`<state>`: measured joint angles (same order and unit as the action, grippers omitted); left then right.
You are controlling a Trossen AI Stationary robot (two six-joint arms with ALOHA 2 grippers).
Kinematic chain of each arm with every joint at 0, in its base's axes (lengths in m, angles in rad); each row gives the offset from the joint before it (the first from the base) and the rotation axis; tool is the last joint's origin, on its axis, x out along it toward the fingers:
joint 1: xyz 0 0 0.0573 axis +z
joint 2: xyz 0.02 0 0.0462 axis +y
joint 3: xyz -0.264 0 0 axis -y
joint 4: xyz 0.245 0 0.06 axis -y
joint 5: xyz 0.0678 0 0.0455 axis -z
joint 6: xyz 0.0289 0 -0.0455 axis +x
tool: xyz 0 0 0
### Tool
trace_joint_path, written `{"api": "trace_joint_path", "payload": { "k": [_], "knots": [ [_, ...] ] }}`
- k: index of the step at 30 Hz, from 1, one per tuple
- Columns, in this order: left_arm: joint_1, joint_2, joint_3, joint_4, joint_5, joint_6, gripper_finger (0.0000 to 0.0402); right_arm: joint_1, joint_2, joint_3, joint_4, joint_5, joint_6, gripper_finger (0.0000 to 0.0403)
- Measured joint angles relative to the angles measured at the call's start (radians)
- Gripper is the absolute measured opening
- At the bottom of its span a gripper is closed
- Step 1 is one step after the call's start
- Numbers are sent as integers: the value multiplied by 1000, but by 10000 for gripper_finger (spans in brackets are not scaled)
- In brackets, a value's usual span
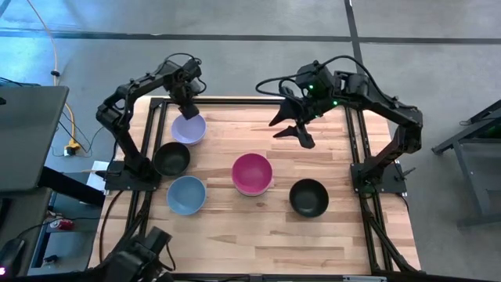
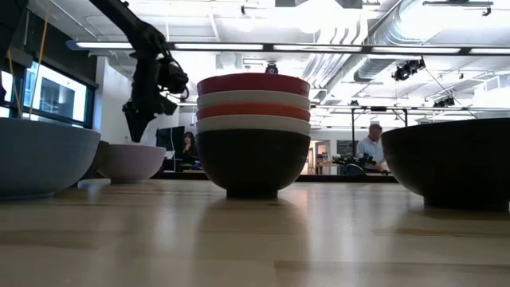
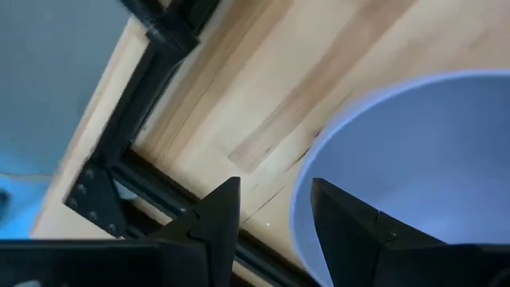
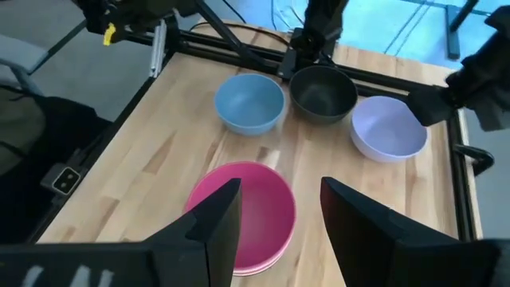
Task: Nest bowls inside each other
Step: Stack the purple bowl on top of the pink bowl
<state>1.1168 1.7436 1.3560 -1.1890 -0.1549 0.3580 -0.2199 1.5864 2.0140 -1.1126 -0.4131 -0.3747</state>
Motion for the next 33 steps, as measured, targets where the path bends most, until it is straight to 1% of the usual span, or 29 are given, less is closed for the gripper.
{"api": "trace_joint_path", "payload": {
  "k": [5, 21, 33],
  "knots": [
    [-15, 6, 0, 5, 15, 86, 142, 0, 0, 0, 2, -3, -1, 165],
    [-17, 7, 0, 5, 11, 89, 142, 0, 0, 0, 25, -3, 34, 165],
    [-21, 46, 0, 4, 16, 87, 142, 0, 1, 0, 26, -2, 33, 165]
  ]
}}
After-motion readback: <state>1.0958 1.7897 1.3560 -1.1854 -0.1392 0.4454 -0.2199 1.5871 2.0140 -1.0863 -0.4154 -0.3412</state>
